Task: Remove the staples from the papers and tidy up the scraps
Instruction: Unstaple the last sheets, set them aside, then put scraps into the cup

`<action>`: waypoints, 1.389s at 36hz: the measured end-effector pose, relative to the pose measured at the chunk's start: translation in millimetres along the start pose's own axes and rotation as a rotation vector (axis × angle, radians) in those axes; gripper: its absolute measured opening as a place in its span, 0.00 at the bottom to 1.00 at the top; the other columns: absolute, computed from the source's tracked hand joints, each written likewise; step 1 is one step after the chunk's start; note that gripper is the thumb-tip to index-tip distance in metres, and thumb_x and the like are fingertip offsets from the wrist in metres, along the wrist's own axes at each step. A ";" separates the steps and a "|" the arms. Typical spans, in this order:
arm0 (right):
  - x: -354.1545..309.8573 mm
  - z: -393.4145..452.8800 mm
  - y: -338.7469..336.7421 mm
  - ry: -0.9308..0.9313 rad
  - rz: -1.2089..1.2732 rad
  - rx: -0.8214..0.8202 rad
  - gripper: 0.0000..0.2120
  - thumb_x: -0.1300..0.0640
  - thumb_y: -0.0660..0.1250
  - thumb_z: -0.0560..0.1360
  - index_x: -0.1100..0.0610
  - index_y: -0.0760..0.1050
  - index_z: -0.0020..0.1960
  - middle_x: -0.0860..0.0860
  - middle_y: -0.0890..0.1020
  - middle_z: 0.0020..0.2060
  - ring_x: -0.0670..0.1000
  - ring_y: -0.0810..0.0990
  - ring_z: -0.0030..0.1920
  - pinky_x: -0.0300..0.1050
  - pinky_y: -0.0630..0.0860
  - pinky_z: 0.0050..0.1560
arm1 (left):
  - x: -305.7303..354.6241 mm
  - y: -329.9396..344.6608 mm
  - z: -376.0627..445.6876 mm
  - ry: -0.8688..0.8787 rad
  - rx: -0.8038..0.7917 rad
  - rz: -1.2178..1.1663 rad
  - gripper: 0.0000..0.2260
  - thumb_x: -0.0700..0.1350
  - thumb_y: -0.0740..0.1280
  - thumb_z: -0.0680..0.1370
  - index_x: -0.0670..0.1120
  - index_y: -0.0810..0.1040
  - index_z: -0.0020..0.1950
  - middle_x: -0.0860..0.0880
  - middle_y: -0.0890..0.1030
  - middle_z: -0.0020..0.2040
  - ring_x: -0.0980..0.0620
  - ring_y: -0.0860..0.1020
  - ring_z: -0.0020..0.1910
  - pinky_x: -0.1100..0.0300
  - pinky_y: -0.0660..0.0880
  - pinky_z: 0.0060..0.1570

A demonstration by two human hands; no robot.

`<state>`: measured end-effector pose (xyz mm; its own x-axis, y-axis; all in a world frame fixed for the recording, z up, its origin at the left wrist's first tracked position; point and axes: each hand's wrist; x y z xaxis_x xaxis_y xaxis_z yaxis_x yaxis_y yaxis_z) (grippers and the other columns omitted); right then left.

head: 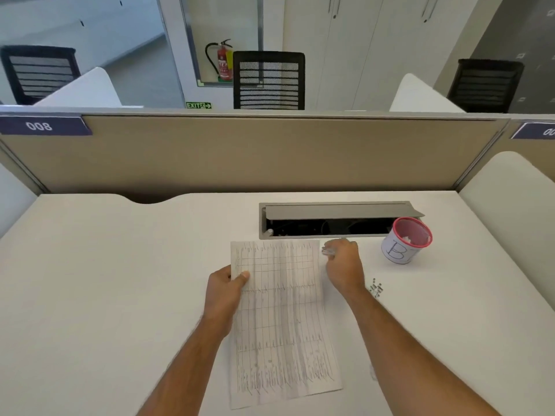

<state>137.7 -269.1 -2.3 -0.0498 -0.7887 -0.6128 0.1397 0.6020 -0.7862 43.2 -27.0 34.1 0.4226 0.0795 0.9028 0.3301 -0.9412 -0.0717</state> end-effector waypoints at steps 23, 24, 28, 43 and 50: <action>-46.7 24.5 -23.1 0.017 0.375 0.101 0.07 0.59 0.65 0.81 0.58 0.77 0.58 0.54 0.79 0.53 0.50 0.77 0.50 0.42 0.74 0.51 | -9.5 -5.3 -15.7 -0.052 0.014 0.002 0.12 0.41 0.66 0.83 0.43 0.81 0.66 0.47 0.88 0.54 0.45 0.87 0.52 0.43 0.84 0.53; -60.0 19.3 -28.0 0.048 0.497 0.113 0.07 0.58 0.64 0.82 0.57 0.77 0.58 0.52 0.79 0.51 0.48 0.78 0.49 0.41 0.74 0.51 | -8.8 -5.0 -18.5 -0.047 0.015 0.004 0.12 0.41 0.66 0.83 0.43 0.81 0.67 0.47 0.88 0.54 0.45 0.86 0.52 0.43 0.84 0.54; -106.2 1.0 -42.2 0.290 1.117 -0.018 0.06 0.59 0.63 0.83 0.60 0.77 0.55 0.51 0.77 0.40 0.49 0.76 0.42 0.53 0.80 0.57 | -6.6 -4.6 -33.8 -0.026 0.004 0.012 0.12 0.41 0.66 0.84 0.43 0.82 0.66 0.48 0.88 0.52 0.46 0.87 0.51 0.43 0.84 0.53; -180.2 -64.7 -24.8 0.221 1.017 -0.261 0.07 0.63 0.60 0.82 0.61 0.69 0.60 0.57 0.83 0.42 0.56 0.88 0.44 0.53 0.84 0.49 | -11.3 -6.3 -86.7 0.042 -0.018 0.083 0.10 0.45 0.65 0.84 0.48 0.82 0.62 0.50 0.88 0.47 0.49 0.88 0.44 0.50 0.86 0.45; -185.9 -79.7 -20.1 0.049 0.663 -0.283 0.09 0.61 0.59 0.83 0.53 0.62 0.60 0.61 0.83 0.50 0.51 0.84 0.41 0.38 0.78 0.32 | -15.8 -8.5 -102.2 0.037 -0.044 0.074 0.09 0.44 0.64 0.84 0.48 0.83 0.60 0.50 0.88 0.46 0.48 0.88 0.44 0.44 0.85 0.49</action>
<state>65.4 -124.6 121.0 -0.0883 -0.2437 -0.9658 -0.1055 0.9665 -0.2342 -52.5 -53.7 63.8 0.4125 -0.0028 0.9110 0.2613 -0.9576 -0.1213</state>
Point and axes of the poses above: each hand's wrist, its own z-axis towards the middle knuckle, its own y-axis out of the palm, x = y × z
